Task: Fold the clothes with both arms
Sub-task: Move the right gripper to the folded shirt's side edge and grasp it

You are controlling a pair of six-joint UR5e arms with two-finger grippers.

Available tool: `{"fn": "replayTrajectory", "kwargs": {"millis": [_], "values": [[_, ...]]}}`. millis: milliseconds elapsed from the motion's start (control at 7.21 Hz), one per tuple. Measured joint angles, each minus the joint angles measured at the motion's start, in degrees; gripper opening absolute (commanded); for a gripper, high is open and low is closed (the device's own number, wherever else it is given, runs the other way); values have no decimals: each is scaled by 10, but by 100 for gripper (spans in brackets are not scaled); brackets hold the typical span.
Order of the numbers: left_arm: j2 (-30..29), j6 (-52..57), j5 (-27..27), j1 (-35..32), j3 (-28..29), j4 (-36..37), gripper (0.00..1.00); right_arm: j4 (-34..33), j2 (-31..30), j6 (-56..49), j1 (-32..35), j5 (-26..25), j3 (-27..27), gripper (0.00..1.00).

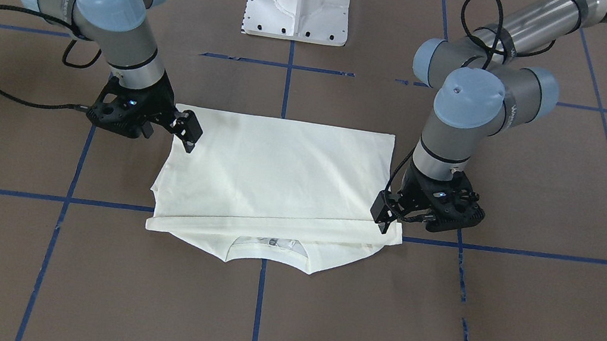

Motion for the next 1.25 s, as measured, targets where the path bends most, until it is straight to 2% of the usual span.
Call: {"fn": "replayTrajectory", "kwargs": {"millis": [277, 416, 555, 693, 832, 971, 1248], "values": [[1, -1, 0, -1, -19, 15, 100, -1, -53, 17, -49, -21, 49, 90], [2, -1, 0, -1, -22, 16, 100, 0, -60, 20, -64, -23, 50, 87], [2, -1, 0, -1, -23, 16, 100, 1, -59, 19, -74, -23, 42, 80], [2, -1, 0, -1, -24, 16, 100, 4, -57, 17, -78, -23, 31, 64], [2, -1, 0, -1, -24, 16, 100, 5, -56, 15, -79, -23, 26, 31], [2, -1, 0, -1, -25, 16, 99, 5, -55, 14, -79, -22, 24, 3], [3, -2, 1, -1, -27, 16, 98, 5, -54, 13, -80, -17, 25, 0]]}}
